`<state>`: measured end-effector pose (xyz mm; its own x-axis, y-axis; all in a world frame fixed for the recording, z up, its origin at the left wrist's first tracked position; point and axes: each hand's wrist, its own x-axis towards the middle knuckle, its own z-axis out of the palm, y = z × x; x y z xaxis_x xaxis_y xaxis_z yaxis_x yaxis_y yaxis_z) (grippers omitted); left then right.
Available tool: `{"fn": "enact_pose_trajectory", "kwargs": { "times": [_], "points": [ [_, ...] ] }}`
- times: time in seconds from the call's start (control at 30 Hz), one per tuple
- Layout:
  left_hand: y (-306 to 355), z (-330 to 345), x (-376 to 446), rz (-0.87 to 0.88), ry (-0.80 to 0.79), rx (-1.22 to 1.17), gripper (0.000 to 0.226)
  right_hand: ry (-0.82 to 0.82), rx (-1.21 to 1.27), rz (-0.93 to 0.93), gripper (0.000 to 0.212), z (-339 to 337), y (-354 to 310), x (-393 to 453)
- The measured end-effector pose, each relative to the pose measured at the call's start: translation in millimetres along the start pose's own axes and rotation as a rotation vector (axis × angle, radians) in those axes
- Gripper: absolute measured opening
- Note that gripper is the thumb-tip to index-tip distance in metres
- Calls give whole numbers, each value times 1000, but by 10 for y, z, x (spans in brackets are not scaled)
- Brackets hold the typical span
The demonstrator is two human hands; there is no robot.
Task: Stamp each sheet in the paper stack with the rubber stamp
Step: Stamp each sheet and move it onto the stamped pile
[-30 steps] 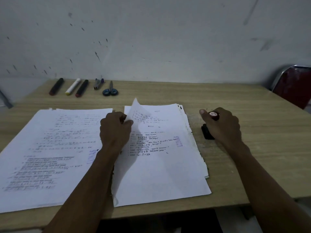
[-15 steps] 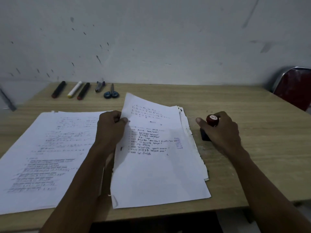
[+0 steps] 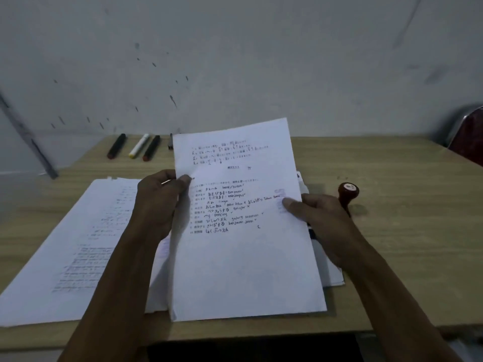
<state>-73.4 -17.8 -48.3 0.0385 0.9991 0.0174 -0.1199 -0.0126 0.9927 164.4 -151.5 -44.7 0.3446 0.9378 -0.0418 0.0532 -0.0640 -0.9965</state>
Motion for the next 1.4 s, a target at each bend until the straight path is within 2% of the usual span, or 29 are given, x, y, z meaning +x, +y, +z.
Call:
{"fn": "enact_pose_trajectory", "kwargs": {
  "times": [0.03, 0.1, 0.2, 0.3, 0.47, 0.6, 0.73, 0.87, 1.0, 1.1, 1.2, 1.3, 1.4],
  "points": [
    [35, -48, -12, -1, 12, -16, 12, -41, 42, 11, 14, 52, -10, 7],
    [97, -168, -26, -27, 10, -45, 4, -40, 139, 36, 11, 179, -29, 34],
    [197, -397, -70, -102, -61, 19, 23, 24, 273, 103, 12, 389, -41, 138],
    [277, -652, -134, -101, -61, 197, 36, 38, 241, 132, 9, 672, -56, 212],
    [301, -1133, -21, 2, 173, 543, 38, -24, 26, 109, 10, 1243, -2, 290],
    [253, -1414, 65, 48, 291, 904, 43, -71, -267, 13, 12, 1656, 92, 340],
    [149, -1596, 86, -3, 363, 1016, 44, -85, -555, -108, 31, 1975, 105, 285],
    [30, -1643, 57, -35, 441, 1074, 46, -90, -720, -171, 41, 2084, 91, 225],
    [-6, -1559, -10, -15, 482, 1119, 43, -98, -743, -196, 57, 2040, 109, 210],
    [-2, -1454, -32, 28, 509, 1224, 50, -82, -738, -236, 67, 1931, 98, 202],
    [-20, -1283, -27, 142, 483, 1148, 50, -26, -749, -303, 54, 1756, 74, 209],
    [-47, -967, -21, 353, 382, 994, 39, 49, -767, -367, 38, 1486, 57, 213],
    [-43, -523, -36, 480, 246, 929, 29, 142, -810, -411, 30, 1130, 51, 212]
  ]
}}
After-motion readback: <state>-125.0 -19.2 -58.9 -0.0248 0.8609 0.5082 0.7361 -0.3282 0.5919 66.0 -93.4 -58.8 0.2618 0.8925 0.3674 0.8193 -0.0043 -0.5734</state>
